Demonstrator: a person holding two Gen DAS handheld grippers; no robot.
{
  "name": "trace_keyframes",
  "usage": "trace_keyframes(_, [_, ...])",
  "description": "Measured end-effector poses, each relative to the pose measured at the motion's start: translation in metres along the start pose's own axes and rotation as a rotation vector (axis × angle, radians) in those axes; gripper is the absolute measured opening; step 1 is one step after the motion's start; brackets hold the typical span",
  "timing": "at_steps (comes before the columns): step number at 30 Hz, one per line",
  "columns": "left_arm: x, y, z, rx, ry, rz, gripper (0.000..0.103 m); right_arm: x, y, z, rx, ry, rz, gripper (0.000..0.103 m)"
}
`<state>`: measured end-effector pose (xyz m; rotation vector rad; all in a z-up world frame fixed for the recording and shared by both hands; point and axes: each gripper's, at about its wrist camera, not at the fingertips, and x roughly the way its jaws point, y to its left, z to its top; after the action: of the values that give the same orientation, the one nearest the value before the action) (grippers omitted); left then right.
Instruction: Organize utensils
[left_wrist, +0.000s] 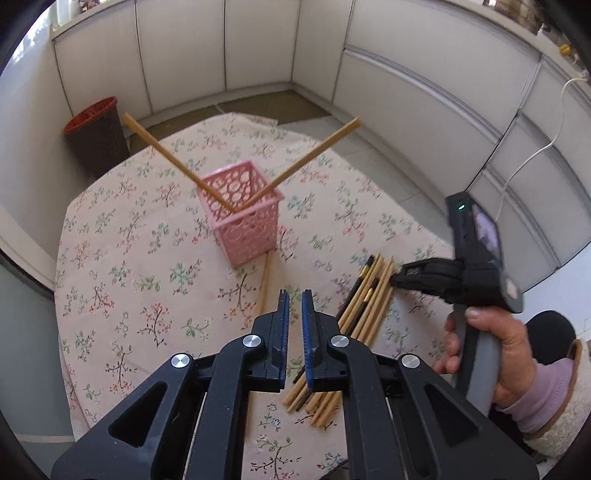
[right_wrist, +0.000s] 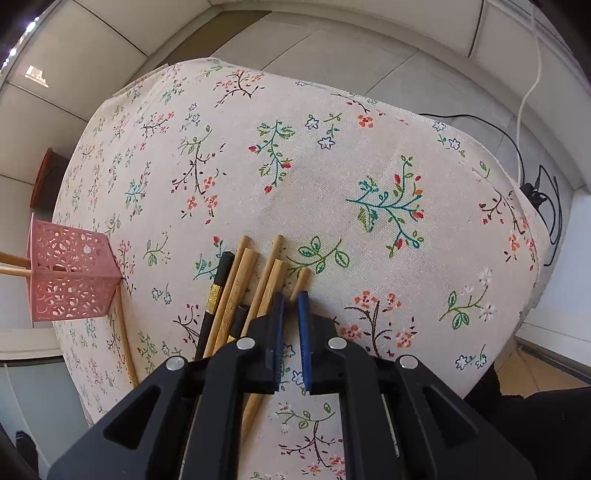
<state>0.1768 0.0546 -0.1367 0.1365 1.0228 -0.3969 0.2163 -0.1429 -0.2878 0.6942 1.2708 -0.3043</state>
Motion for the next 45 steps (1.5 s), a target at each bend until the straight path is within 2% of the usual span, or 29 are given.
trace_keyframes(3, [0.036,0.007,-0.009,0.002,0.125,0.038,0.012,-0.001,-0.006,0.004,0.004,0.008,0.025,0.005])
trace_keyframes(5, [0.062,0.018,-0.019,-0.024,0.211,0.048,0.027,-0.003,-0.012,0.007,0.007,0.000,0.027,0.005])
trace_keyframes(8, [0.098,0.037,-0.041,-0.082,0.347,0.114,0.027,-0.006,-0.023,0.013,0.035,0.005,0.057,0.005])
trace_keyframes(10, [0.110,0.045,-0.056,-0.115,0.404,0.123,0.029,-0.009,-0.030,0.016,0.048,-0.002,0.076,0.004])
trace_keyframes(12, [0.107,0.047,-0.064,-0.126,0.381,0.119,0.037,-0.010,-0.033,0.020,0.044,0.000,0.081,0.005])
trace_keyframes(13, [0.107,0.047,-0.069,-0.132,0.388,0.117,0.047,-0.006,-0.034,0.021,0.035,0.016,0.076,0.005])
trace_keyframes(14, [0.106,0.045,-0.073,-0.123,0.376,0.127,0.047,-0.001,-0.032,0.021,0.027,0.036,0.075,0.005])
trace_keyframes(16, [0.105,0.039,-0.078,-0.090,0.361,0.154,0.047,-0.001,-0.026,0.019,-0.007,0.013,0.056,0.005])
trace_keyframes(18, [0.105,0.037,-0.080,-0.092,0.357,0.149,0.041,-0.001,-0.016,0.015,-0.058,-0.021,0.012,0.006])
trace_keyframes(20, [0.104,0.035,-0.080,-0.081,0.351,0.133,0.028,-0.001,-0.010,0.012,-0.095,-0.050,-0.005,0.006])
trace_keyframes(24, [0.103,0.036,-0.080,-0.078,0.341,0.121,0.023,0.000,-0.012,0.014,-0.100,-0.048,0.020,0.005])
trace_keyframes(25, [0.103,0.037,-0.080,-0.074,0.337,0.121,0.013,-0.001,-0.015,0.014,-0.094,-0.046,0.033,0.005])
trace_keyframes(26, [0.102,0.038,-0.079,-0.071,0.334,0.121,0.009,-0.003,-0.017,0.014,-0.088,-0.044,0.051,0.005])
trace_keyframes(28, [0.100,0.034,-0.079,-0.049,0.329,0.136,0.009,-0.010,-0.019,0.013,-0.087,-0.057,0.081,0.004])
trace_keyframes(30, [0.093,0.028,-0.076,-0.021,0.305,0.134,0.008,-0.022,-0.021,0.010,-0.093,-0.083,0.120,0.004])
trace_keyframes(33, [0.063,0.017,-0.068,-0.009,0.217,0.104,0.007,-0.043,-0.022,0.004,-0.109,-0.113,0.178,0.004])
trace_keyframes(36, [0.022,0.015,-0.065,-0.020,0.099,0.050,0.007,-0.068,-0.023,-0.003,-0.144,-0.145,0.229,0.004])
trace_keyframes(41, [-0.040,-0.009,-0.043,-0.050,-0.126,-0.010,0.007,-0.123,-0.010,-0.022,-0.281,-0.290,0.295,0.000])
trace_keyframes(45, [-0.059,-0.008,-0.027,-0.092,-0.239,-0.025,0.007,-0.152,0.003,-0.033,-0.375,-0.361,0.332,0.000])
